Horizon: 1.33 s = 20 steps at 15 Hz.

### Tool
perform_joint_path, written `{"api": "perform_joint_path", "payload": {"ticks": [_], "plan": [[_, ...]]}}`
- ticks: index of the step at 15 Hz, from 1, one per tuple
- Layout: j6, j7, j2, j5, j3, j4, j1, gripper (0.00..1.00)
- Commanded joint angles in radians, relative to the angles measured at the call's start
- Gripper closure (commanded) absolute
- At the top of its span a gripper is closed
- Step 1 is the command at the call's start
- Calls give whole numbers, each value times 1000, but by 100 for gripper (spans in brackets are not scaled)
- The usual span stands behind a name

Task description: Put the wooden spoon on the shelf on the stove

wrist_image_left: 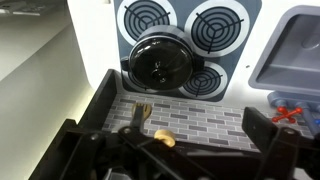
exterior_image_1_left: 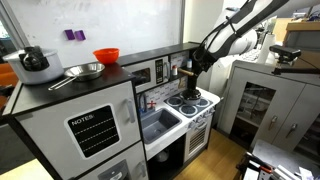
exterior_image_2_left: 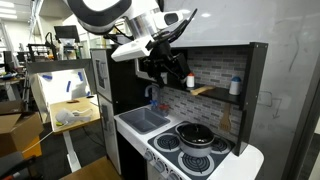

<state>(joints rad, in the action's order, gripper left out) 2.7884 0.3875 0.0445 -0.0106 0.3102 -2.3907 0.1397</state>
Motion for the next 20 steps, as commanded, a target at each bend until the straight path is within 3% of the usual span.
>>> {"api": "perform_joint_path", "payload": {"ticks": [1, 13, 20], "plan": [[64, 90, -50, 88, 5, 30, -7, 0], [119, 333, -137, 373, -27, 118, 1, 0], [112, 420, -200, 454, -35, 175, 11, 0]]}}
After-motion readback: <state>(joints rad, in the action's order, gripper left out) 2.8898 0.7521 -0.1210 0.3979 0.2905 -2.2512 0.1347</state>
